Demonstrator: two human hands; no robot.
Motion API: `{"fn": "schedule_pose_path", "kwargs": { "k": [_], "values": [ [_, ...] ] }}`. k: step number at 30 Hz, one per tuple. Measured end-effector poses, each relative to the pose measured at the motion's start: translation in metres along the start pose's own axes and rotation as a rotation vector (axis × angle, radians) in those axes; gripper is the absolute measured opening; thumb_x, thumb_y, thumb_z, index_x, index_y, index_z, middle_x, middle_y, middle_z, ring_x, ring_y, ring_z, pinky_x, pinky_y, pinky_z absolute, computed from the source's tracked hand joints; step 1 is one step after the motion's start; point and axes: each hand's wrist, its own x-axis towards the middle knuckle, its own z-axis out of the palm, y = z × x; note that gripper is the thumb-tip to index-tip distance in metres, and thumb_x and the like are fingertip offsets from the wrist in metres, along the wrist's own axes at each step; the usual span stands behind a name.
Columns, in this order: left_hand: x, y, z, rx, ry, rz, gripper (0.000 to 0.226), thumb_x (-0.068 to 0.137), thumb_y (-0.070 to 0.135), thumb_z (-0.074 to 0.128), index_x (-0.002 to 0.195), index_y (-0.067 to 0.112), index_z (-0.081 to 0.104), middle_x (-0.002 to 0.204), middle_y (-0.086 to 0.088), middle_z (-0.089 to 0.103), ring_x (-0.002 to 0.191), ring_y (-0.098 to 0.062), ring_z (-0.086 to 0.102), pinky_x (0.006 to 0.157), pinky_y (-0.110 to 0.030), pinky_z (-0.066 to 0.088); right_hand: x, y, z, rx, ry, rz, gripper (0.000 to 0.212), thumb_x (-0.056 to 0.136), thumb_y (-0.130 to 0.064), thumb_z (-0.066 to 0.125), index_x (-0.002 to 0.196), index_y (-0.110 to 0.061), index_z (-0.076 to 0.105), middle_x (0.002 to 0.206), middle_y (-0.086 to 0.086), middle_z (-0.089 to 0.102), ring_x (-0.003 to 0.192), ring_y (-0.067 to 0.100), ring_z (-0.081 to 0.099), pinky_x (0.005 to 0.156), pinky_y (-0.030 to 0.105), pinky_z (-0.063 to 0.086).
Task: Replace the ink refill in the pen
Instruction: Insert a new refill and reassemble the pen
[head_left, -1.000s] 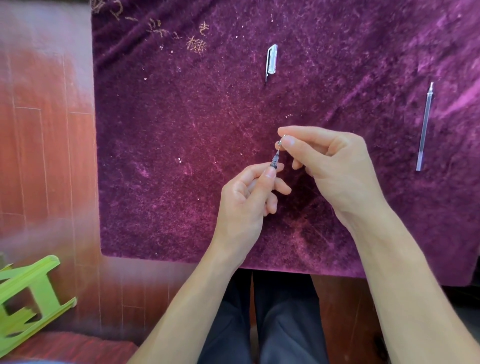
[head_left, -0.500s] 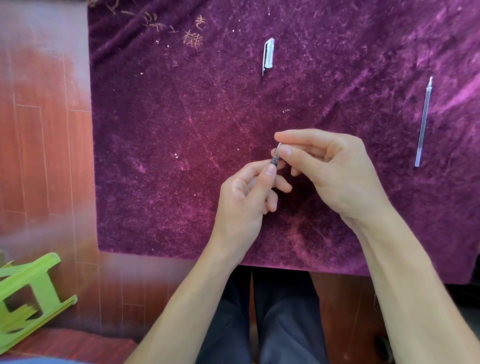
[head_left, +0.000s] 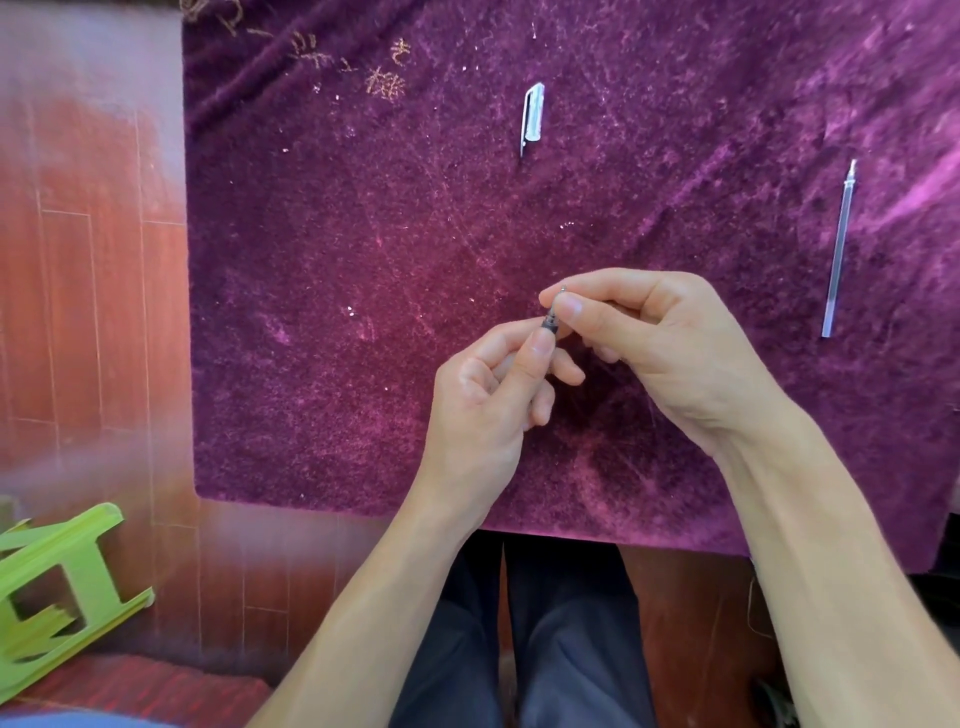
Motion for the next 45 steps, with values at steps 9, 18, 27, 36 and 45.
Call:
{"fn": "schedule_pose_path", "kwargs": {
  "k": [9,18,27,36,45],
  "values": [
    [0.0,0.001,0.008,0.031,0.053,0.046,0.027,0.107,0.018,0.049,0.109,0.007,0.074,0.076,0.006,0.074,0.051,0.0,0.053,0.053,-0.011,0.044,-0.004,-0.003,0.013,0.067,0.074,0.026,0.012,0.099,-0.026,0.074,0.107,-0.02,0.082,0.077,-0.011,0.074,0.062,-0.005,0.062,0.068,0.01,0.051],
    [-0.002,0.002,0.01,-0.008,0.041,0.042,0.025,0.106,0.014,0.052,0.11,0.0,0.072,0.075,0.006,0.072,0.051,-0.002,0.052,0.051,-0.011,0.043,-0.007,-0.004,0.016,0.113,0.069,0.007,0.011,0.101,-0.016,0.073,0.099,-0.013,0.083,0.071,0.002,0.068,0.057,-0.003,0.059,0.063,0.01,0.051],
    [-0.002,0.001,0.011,0.01,-0.014,0.05,0.03,0.108,0.017,0.045,0.108,0.005,0.072,0.079,0.008,0.074,0.05,0.0,0.051,0.049,-0.013,0.041,-0.008,-0.002,0.013,0.084,0.056,0.003,0.017,0.099,-0.025,0.071,0.113,-0.021,0.081,0.064,-0.018,0.067,0.057,-0.005,0.058,0.07,0.011,0.053],
    [-0.001,-0.001,0.008,-0.006,-0.01,0.035,0.026,0.107,0.014,0.05,0.113,-0.001,0.07,0.08,0.004,0.073,0.052,-0.003,0.053,0.051,-0.013,0.043,-0.008,-0.001,0.017,0.121,0.103,0.004,0.007,0.096,-0.022,0.078,0.097,-0.018,0.084,0.07,0.002,0.067,0.056,-0.003,0.059,0.065,0.011,0.051],
    [0.001,0.001,0.003,0.006,0.015,0.024,0.024,0.105,0.015,0.054,0.117,0.002,0.07,0.079,0.003,0.073,0.05,-0.005,0.05,0.051,-0.016,0.042,-0.003,0.0,0.012,0.103,0.087,0.011,0.019,0.093,-0.028,0.074,0.103,-0.014,0.083,0.077,-0.012,0.075,0.067,-0.005,0.064,0.071,0.012,0.051]
  ]
}}
